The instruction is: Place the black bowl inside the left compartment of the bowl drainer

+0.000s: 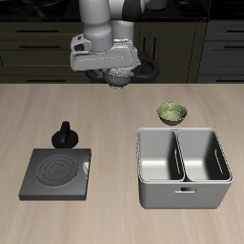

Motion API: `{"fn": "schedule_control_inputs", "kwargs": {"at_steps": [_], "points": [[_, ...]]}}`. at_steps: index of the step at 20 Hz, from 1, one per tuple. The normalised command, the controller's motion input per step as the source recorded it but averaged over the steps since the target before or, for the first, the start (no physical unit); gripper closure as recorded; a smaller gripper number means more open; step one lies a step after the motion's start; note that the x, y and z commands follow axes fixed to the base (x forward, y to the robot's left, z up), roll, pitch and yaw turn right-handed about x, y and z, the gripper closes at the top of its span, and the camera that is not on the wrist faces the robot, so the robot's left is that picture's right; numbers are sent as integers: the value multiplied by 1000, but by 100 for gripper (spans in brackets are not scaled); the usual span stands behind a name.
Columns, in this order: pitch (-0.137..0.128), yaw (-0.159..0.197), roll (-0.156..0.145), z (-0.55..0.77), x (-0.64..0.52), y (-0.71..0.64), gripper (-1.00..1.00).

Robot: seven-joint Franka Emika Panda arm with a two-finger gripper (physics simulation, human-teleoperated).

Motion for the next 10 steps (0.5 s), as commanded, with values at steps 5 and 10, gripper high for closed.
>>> {"fn": "schedule_control_inputs", "kwargs": {"at_steps": [5, 10], "points": [[17, -12, -8, 56, 108, 68, 100], [-34, 15, 4, 290, 110, 209, 100]]}}
